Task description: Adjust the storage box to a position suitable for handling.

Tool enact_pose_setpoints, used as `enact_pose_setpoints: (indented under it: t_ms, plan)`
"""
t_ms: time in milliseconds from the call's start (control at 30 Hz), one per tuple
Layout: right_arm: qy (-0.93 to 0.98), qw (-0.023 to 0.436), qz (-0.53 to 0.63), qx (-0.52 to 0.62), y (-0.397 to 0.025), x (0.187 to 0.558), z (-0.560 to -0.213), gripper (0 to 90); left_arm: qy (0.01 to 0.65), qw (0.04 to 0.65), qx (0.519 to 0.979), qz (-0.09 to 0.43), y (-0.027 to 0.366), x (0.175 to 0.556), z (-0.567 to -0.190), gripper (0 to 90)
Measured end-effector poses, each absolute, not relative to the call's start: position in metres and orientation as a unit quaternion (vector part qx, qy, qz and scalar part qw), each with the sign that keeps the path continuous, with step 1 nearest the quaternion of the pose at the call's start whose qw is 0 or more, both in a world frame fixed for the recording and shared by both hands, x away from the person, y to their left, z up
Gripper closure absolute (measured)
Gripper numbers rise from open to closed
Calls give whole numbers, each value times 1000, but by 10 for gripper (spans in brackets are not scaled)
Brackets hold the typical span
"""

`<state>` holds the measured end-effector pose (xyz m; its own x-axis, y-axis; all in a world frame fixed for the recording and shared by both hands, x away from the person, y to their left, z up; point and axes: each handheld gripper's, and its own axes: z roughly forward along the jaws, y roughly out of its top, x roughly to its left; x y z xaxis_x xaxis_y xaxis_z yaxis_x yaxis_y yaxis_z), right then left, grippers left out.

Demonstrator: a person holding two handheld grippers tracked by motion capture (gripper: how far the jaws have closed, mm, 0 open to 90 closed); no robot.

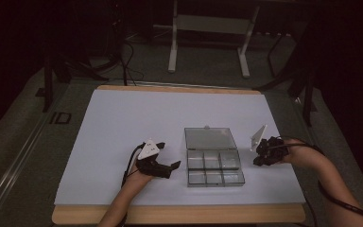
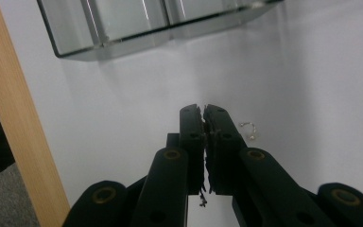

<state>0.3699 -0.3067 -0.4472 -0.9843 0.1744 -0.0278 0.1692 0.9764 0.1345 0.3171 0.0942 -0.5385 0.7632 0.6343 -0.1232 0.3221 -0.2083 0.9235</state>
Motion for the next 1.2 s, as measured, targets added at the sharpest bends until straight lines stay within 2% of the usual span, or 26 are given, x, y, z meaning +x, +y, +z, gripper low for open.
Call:
enact_pose_setpoints:
  t_ms: [600, 1200]
  plan:
    - [996, 26, 63, 56, -276, 371, -432, 862, 310, 544, 766, 145, 94, 317, -538, 36]
    - [998, 23, 65, 12, -231, 369, -431, 862, 313, 544, 764, 149, 93, 316, -538, 36]
